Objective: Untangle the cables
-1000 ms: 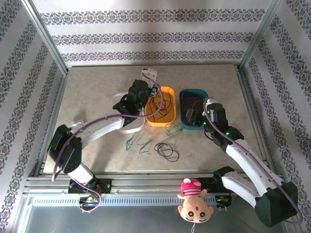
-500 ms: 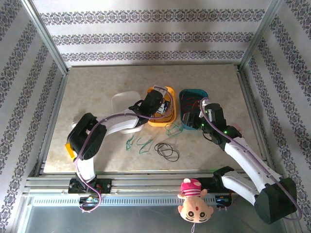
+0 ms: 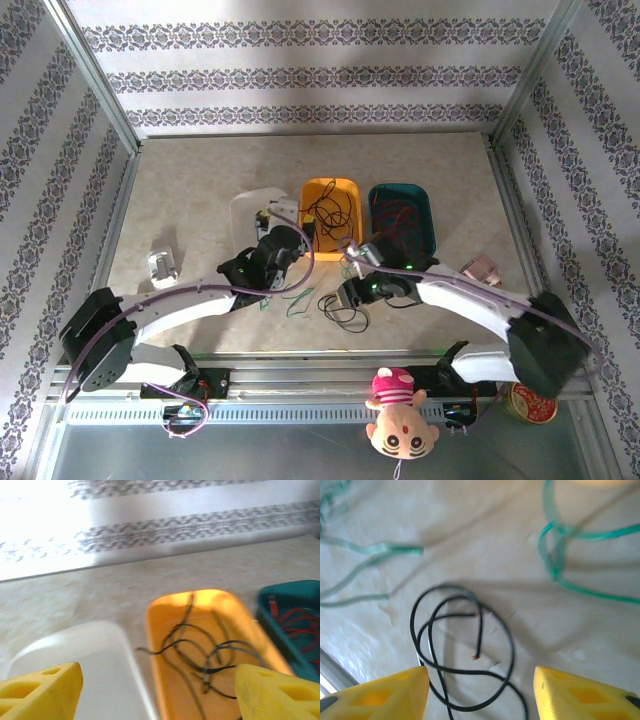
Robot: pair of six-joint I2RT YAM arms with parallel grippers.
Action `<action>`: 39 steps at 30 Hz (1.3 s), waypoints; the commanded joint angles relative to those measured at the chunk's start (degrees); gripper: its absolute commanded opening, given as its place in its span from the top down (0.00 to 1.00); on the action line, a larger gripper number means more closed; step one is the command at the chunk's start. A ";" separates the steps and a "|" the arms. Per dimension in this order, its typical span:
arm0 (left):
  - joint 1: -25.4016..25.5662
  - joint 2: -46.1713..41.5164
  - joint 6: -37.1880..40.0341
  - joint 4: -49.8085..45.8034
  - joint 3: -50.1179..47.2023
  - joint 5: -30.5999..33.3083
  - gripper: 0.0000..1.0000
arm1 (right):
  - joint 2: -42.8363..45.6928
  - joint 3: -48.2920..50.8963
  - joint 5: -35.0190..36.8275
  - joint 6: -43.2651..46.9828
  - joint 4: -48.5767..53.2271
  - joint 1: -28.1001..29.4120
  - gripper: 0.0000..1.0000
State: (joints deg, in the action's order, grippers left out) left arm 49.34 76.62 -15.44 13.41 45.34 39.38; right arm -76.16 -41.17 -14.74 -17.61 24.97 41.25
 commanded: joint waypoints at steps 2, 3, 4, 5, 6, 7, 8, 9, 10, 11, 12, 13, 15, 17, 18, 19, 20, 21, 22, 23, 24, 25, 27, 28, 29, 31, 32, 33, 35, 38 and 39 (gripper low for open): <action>-0.31 -2.78 -6.98 -1.83 -1.78 11.77 0.21 | -7.28 -3.94 0.93 3.45 6.86 4.69 0.43; -0.30 -3.02 -6.80 -2.05 -1.65 12.49 0.21 | -8.32 -4.56 1.34 3.54 7.59 4.82 0.43; -0.30 -3.05 -6.35 -2.16 -1.52 12.98 0.21 | -9.00 -4.81 1.70 3.51 7.55 4.80 0.43; -0.30 -3.05 -5.70 -1.99 -1.38 13.46 0.21 | -9.62 -5.16 1.34 3.69 7.46 4.76 0.42; -0.34 -2.93 -5.02 -1.98 -1.11 13.84 0.21 | -10.68 -5.69 1.04 4.04 7.53 4.84 0.42; -0.30 -2.88 -4.59 -2.07 -0.88 14.08 0.21 | -11.86 -6.53 1.29 4.28 7.91 5.01 0.42; -0.34 -2.79 -4.26 -2.07 -0.68 14.19 0.21 | -13.11 -7.24 1.62 4.37 8.21 5.19 0.42; -0.32 -2.62 -4.20 -2.15 -0.57 14.32 0.21 | -14.65 -8.02 2.09 4.29 8.37 5.45 0.42; -0.38 -2.77 -4.40 -2.16 -0.51 14.24 0.21 | -16.07 -8.74 2.99 4.03 8.36 5.87 0.43; -0.31 -2.84 -4.77 -2.16 -0.54 14.22 0.21 | -17.13 -9.36 3.68 3.90 8.21 6.33 0.44; -0.30 -2.98 -5.39 -2.25 -0.68 13.94 0.21 | -18.45 -10.19 4.33 4.13 8.56 6.83 0.45; -0.34 -3.14 -5.91 -2.25 -0.93 13.53 0.21 | -19.52 -11.11 5.41 4.31 9.13 7.27 0.48; -0.31 -3.30 -7.03 -2.74 -1.23 12.80 0.21 | -20.50 -11.98 7.70 4.16 9.35 7.82 0.55; -0.30 -3.25 -8.19 -3.46 -1.52 12.40 0.21 | -20.53 -12.03 9.10 4.07 8.84 8.13 0.71; -0.30 -3.25 -8.80 -3.79 -1.75 12.09 0.21 | -20.16 -11.85 10.12 3.91 8.47 8.27 0.79; -0.30 -3.34 -9.59 -4.12 -1.93 11.78 0.21 | -19.56 -11.45 10.81 3.68 7.86 8.31 0.85; -0.35 -3.46 -10.33 -4.26 -2.17 11.49 0.21 | -18.90 -10.99 11.32 3.43 7.24 8.40 0.89; -0.30 -3.64 -10.94 -4.38 -2.41 11.22 0.21 | -17.81 -10.42 12.01 3.05 6.52 8.40 0.92; -0.30 -3.72 -11.65 -4.40 -2.66 10.96 0.21 | -16.49 -9.81 12.71 2.77 5.83 8.35 0.95; -0.30 -3.79 -12.05 -4.48 -2.87 10.84 0.21 | -15.26 -9.21 13.20 2.59 5.18 8.40 0.96; -0.32 -3.78 -12.32 -4.58 -2.93 10.68 0.21 | -13.40 -8.50 14.09 2.41 4.31 8.33 0.97; -0.30 -3.80 -12.49 -4.54 -2.98 10.50 0.21 | -11.42 -7.79 14.87 2.27 3.51 8.31 0.97; -0.34 -3.79 -12.47 -4.42 -2.98 10.15 0.21 | -7.17 -6.97 16.41 2.36 2.66 8.32 0.98; -0.32 -3.83 -12.34 -4.38 -2.98 9.97 0.21 | -4.70 -6.82 16.87 2.63 2.43 8.24 0.98; -0.35 -3.82 -12.38 -4.48 -2.90 10.21 0.21 | -2.45 -6.82 17.24 2.94 2.24 8.23 0.98; -0.38 -4.04 -12.93 -4.92 -2.98 11.20 0.21 | 3.02 -7.20 17.89 3.81 1.22 7.90 0.98; -0.43 -4.17 -13.43 -5.52 -3.03 12.04 0.21 | 5.31 -7.61 18.05 4.20 0.61 7.47 0.98; -0.39 -4.39 -14.66 -6.80 -2.92 13.14 0.22 | 7.58 -8.38 18.32 4.54 -0.14 6.70 0.97; -0.39 -4.90 -16.94 -9.12 -2.98 15.06 0.22 | 10.41 -10.87 18.06 5.07 -1.10 4.58 0.97; -0.47 -6.10 -19.84 -12.42 -3.56 16.74 0.22 | 11.93 -16.18 16.90 5.89 -3.71 0.26 0.97; -0.47 -6.66 -20.70 -13.68 -3.63 17.18 0.22 | 11.33 -18.27 16.02 6.12 -5.05 -1.36 0.96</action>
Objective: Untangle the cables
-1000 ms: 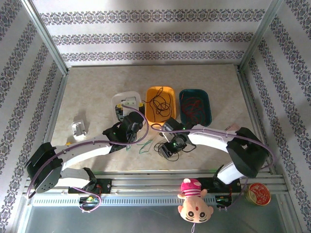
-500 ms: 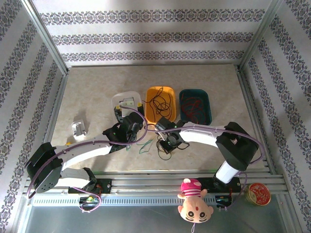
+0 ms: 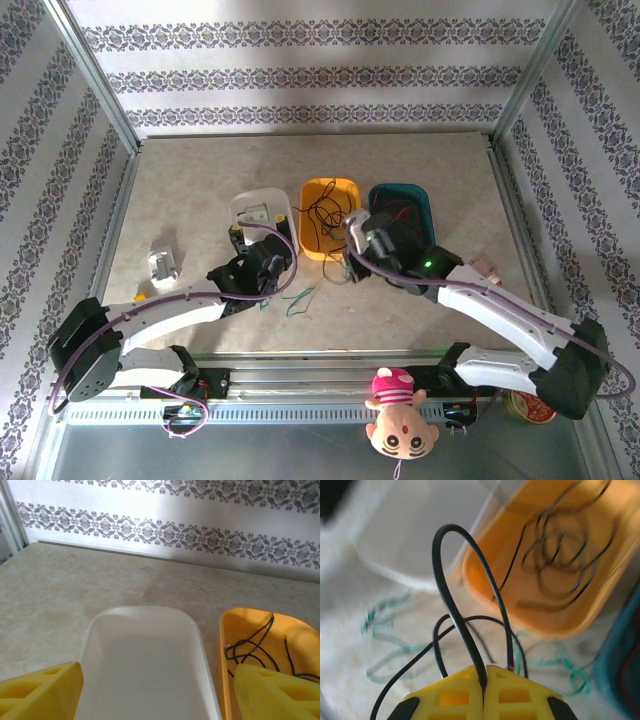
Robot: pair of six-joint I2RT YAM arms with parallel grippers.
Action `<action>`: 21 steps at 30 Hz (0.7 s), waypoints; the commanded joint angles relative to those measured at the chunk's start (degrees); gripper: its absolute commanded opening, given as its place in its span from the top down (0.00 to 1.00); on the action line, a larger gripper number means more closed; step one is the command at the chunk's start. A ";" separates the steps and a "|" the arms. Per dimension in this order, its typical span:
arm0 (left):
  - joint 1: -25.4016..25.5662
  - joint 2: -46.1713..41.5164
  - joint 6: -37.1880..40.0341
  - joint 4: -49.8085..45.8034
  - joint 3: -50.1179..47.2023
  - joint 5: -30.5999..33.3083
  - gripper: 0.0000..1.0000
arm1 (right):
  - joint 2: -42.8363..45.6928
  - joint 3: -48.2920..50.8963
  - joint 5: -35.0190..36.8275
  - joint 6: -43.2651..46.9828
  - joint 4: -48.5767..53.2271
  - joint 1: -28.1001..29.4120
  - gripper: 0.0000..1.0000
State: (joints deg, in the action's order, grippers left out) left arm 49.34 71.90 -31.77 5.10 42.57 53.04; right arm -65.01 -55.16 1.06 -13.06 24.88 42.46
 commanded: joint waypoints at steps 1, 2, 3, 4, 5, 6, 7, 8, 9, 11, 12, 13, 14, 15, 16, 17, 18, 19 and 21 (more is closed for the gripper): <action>-0.47 -2.32 -5.48 -6.65 -0.90 3.93 0.22 | -0.91 -6.17 -1.10 1.82 -6.25 -4.14 0.96; -0.47 -2.70 -6.42 -7.76 -1.08 4.18 0.22 | -2.31 -7.63 -2.72 1.74 -7.31 -5.49 0.96; -0.54 -3.20 -7.28 -8.68 -1.29 4.39 0.22 | -4.59 -9.80 -4.30 1.32 -7.80 -7.23 0.95; -0.56 -3.78 -7.74 -9.17 -1.56 4.36 0.22 | -7.42 -12.00 -5.55 0.92 -7.62 -8.83 0.95; -0.56 -4.14 -8.11 -9.57 -1.76 4.48 0.22 | -10.11 -13.75 -6.55 0.40 -7.67 -10.18 0.95; -0.55 -4.62 -8.58 -9.98 -2.00 4.36 0.22 | -13.57 -15.55 -7.65 -0.74 -7.39 -11.76 0.94; -0.56 -5.00 -8.82 -10.23 -2.24 4.28 0.22 | -17.25 -17.42 -9.10 -2.02 -7.44 -13.26 0.94; -0.56 -5.29 -8.92 -10.22 -2.36 4.23 0.22 | -20.00 -18.84 -11.57 -3.41 -7.74 -14.47 0.92; -0.56 -5.53 -8.92 -10.22 -2.56 4.04 0.22 | -23.81 -20.29 -15.24 -5.08 -7.65 -15.69 0.86; -0.65 -5.56 -8.19 -9.93 -2.60 3.63 0.22 | -31.66 -23.69 -22.52 -6.68 -5.51 -16.77 0.72; -0.65 -5.55 -7.90 -9.89 -2.50 3.34 0.22 | -35.03 -25.39 -24.61 -6.85 -3.31 -16.67 0.64; -0.74 -5.53 -7.54 -9.86 -2.45 2.97 0.22 | -37.38 -26.53 -24.18 -7.30 -0.89 -16.34 0.61; -0.78 -5.50 -7.31 -9.85 -2.25 2.64 0.22 | -38.29 -26.43 -23.18 -7.74 -0.06 -16.06 0.58; -0.87 -5.39 -6.83 -9.60 -2.16 1.93 0.22 | -38.32 -25.43 -21.97 -7.99 0.04 -15.77 0.57; -0.91 -5.39 -5.92 -8.95 -2.21 1.05 0.22 | -37.44 -24.00 -20.64 -8.30 -0.45 -15.59 0.55; -0.96 -5.26 -4.95 -8.28 -2.23 0.03 0.22 | -36.08 -22.56 -19.46 -8.49 -1.07 -15.48 0.53; -0.99 -5.03 -4.24 -7.81 -2.23 -0.91 0.22 | -34.73 -21.48 -18.73 -8.46 -1.31 -15.39 0.53; -1.00 -4.71 -3.21 -7.02 -2.32 -2.03 0.22 | -33.13 -20.42 -18.10 -8.17 -1.42 -15.29 0.52; -1.00 -3.78 -1.26 -5.69 -2.25 -4.20 0.22 | -30.12 -18.54 -17.26 -7.43 -1.36 -15.06 0.52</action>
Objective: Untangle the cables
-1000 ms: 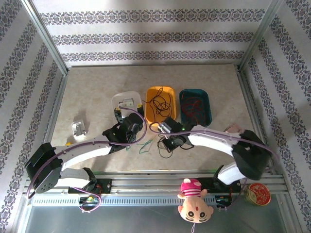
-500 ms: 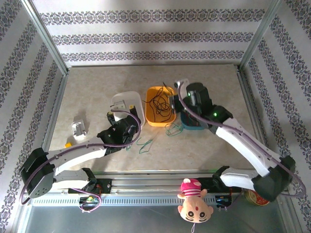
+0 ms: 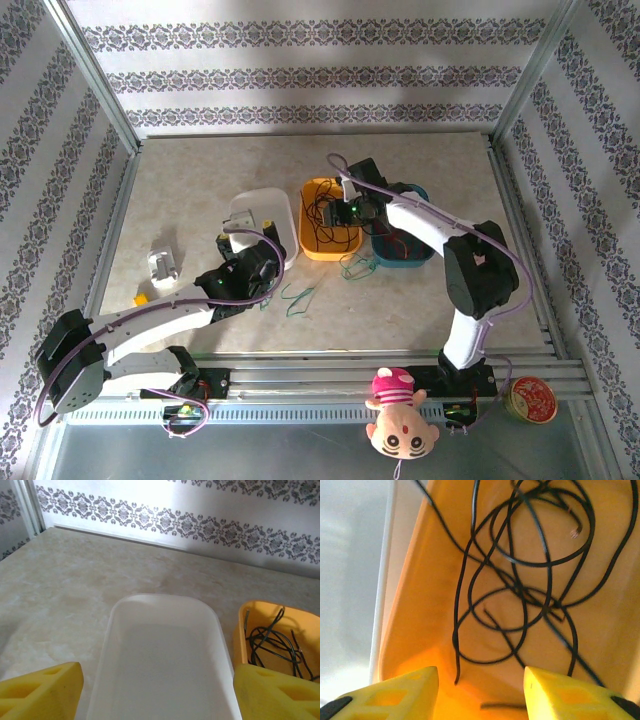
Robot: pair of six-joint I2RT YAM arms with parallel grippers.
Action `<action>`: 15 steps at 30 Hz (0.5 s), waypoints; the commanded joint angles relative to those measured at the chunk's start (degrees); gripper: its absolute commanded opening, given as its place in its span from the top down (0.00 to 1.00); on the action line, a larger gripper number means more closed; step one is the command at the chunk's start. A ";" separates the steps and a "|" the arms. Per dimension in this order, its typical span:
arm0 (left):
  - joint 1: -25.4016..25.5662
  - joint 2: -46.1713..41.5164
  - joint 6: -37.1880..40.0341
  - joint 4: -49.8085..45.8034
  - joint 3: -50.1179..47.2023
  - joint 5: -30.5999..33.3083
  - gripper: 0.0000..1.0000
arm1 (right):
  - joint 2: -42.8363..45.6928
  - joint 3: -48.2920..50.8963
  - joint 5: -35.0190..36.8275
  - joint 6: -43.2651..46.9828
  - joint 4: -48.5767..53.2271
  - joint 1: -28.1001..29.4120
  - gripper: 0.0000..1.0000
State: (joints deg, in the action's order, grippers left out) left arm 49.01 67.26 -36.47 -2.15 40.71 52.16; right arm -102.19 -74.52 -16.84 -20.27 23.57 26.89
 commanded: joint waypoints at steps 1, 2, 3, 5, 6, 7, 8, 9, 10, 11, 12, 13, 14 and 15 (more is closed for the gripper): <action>-0.67 1.49 3.83 1.73 -0.24 -4.23 0.22 | 8.63 1.82 0.92 0.17 0.05 0.73 0.51; -0.67 2.16 4.31 1.88 -0.11 -5.51 0.22 | 10.31 2.98 1.25 0.70 0.26 1.07 0.51; -0.67 2.66 4.69 2.13 0.05 -6.91 0.22 | 11.53 4.02 1.59 1.04 0.57 1.37 0.51; -0.67 3.83 5.91 2.37 0.40 -11.03 0.22 | 14.37 6.82 2.60 1.68 1.10 2.46 0.51; -0.67 4.20 6.38 2.29 0.42 -13.30 0.22 | 15.53 8.09 3.26 1.73 1.25 2.98 0.51; -0.67 4.41 6.98 1.88 0.41 -15.65 0.22 | 16.90 9.47 4.01 1.85 1.25 3.52 0.50; -0.67 4.48 7.33 0.98 0.34 -18.37 0.22 | 18.14 10.94 4.47 1.78 1.30 3.84 0.50; -0.66 4.39 7.75 0.17 0.05 -20.75 0.22 | 19.16 12.05 4.73 1.62 1.28 3.95 0.50; -0.66 4.20 8.11 -1.01 -0.33 -23.39 0.22 | 20.20 13.27 5.09 1.11 1.23 3.95 0.50; -0.67 3.75 8.43 -2.01 -0.94 -26.27 0.22 | 21.10 14.49 5.36 0.73 1.13 3.79 0.50; -0.70 3.40 8.92 -2.47 -1.61 -29.20 0.22 | 21.77 15.27 5.59 0.38 0.96 3.63 0.50; -0.67 3.11 9.38 -3.43 -2.30 -32.01 0.22 | 22.43 16.41 5.68 -0.02 0.74 3.37 0.50; -0.67 2.76 8.95 -4.75 -2.84 -34.51 0.22 | 22.77 17.16 5.60 -0.25 0.62 3.18 0.49; -0.68 2.61 8.45 -6.02 -3.28 -35.96 0.22 | 23.03 17.54 5.48 -0.43 0.60 2.96 0.49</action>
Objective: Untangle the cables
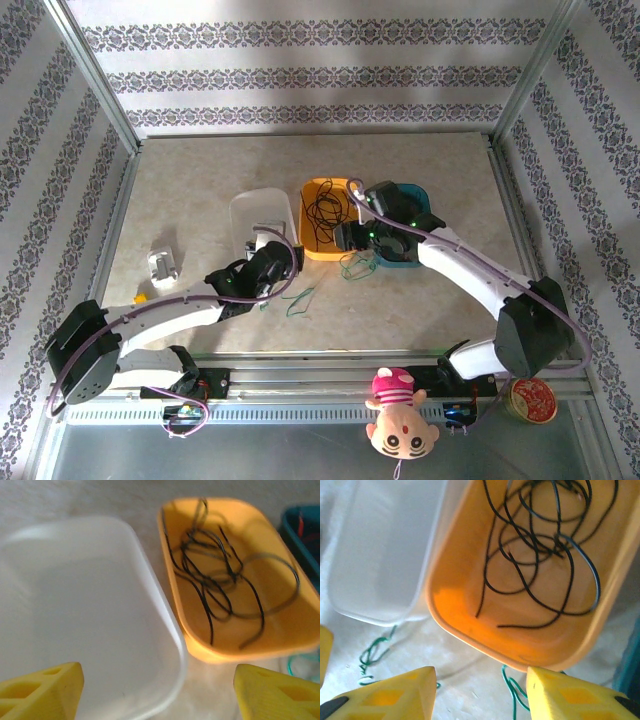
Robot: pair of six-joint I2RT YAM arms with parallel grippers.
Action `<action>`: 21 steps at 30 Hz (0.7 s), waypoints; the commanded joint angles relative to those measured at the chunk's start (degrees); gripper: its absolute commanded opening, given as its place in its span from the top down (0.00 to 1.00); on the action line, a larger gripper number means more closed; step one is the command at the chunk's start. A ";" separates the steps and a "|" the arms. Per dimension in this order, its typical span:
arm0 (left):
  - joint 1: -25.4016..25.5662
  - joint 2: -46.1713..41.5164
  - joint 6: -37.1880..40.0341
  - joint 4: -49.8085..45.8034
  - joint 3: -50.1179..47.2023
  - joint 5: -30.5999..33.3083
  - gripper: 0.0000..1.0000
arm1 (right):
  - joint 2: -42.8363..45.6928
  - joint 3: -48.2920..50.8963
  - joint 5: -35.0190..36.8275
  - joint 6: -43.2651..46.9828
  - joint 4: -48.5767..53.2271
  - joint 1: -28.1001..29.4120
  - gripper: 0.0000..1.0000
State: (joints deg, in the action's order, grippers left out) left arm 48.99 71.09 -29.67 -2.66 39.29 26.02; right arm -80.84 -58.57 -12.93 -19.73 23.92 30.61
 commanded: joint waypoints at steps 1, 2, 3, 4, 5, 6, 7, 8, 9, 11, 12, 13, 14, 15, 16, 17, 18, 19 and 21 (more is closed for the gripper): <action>-0.65 -1.34 0.82 -7.18 -2.32 -10.88 0.22 | 1.83 1.86 1.44 -1.08 0.18 -0.81 0.49; -0.66 -1.40 0.16 -8.67 -2.82 -11.41 0.22 | 1.83 1.97 1.34 -1.03 0.16 -0.84 0.49; -0.65 -1.41 -0.45 -9.65 -3.27 -11.61 0.22 | 1.82 2.05 1.37 -1.07 0.16 -0.90 0.49; -0.65 -1.37 -0.96 -10.39 -3.72 -11.55 0.22 | 1.81 2.05 1.33 -1.03 0.00 -0.90 0.49; -0.65 -1.23 -1.29 -10.40 -4.24 -11.69 0.22 | 1.57 2.10 1.33 -1.10 -0.15 -0.90 0.49; -0.65 -1.05 -1.22 -9.91 -4.66 -11.94 0.22 | 1.35 2.01 1.37 -1.20 -0.32 -0.99 0.49; -0.65 -0.81 -0.95 -9.02 -4.98 -12.21 0.23 | 1.14 1.93 1.11 -1.39 -0.52 -0.99 0.49; -0.65 -0.42 -0.58 -8.10 -5.22 -12.22 0.25 | 0.83 1.75 0.83 -1.48 -0.70 -0.99 0.49; -0.65 -0.01 -0.29 -7.37 -5.21 -12.07 0.29 | 0.56 1.55 0.57 -1.67 -0.72 -0.99 0.49; -0.65 1.21 0.12 -6.31 -5.02 -11.90 0.38 | 0.12 1.16 0.10 -1.74 -0.72 -0.99 0.49; -0.65 1.89 0.07 -6.10 -4.80 -11.75 0.41 | 0.07 1.01 0.04 -1.85 -0.83 -0.99 0.49; -0.65 2.73 0.37 -6.01 -4.53 -11.93 0.44 | 0.21 0.99 0.09 -1.84 -0.86 -0.99 0.49; -0.65 3.73 0.64 -6.11 -4.12 -12.27 0.47 | 0.24 1.00 0.25 -1.89 -0.89 -1.00 0.49; -0.65 4.48 0.72 -6.37 -3.73 -12.46 0.49 | 0.37 1.09 0.35 -1.90 -0.90 -0.99 0.49; -0.65 5.36 0.62 -6.82 -3.23 -12.70 0.52 | 0.58 1.28 0.44 -1.89 -0.90 -0.99 0.49; -0.65 6.08 0.58 -7.04 -2.84 -13.08 0.53 | 0.72 1.42 0.54 -1.83 -0.83 -0.99 0.49; -0.65 6.61 0.49 -7.08 -2.58 -13.48 0.53 | 0.99 1.65 0.54 -1.87 -0.81 -0.99 0.49; -0.65 6.95 0.38 -7.03 -2.40 -13.90 0.55 | 1.11 1.91 0.63 -1.73 -0.81 -0.99 0.49; -0.61 7.26 0.23 -6.72 -2.28 -14.18 0.66 | 1.53 2.51 0.88 -1.78 -0.90 -1.04 0.49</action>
State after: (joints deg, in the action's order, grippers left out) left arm 48.99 78.00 -29.93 -8.97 35.24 12.93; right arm -80.62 -56.93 -12.71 -20.91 23.77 30.11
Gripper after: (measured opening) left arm 0.364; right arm 0.506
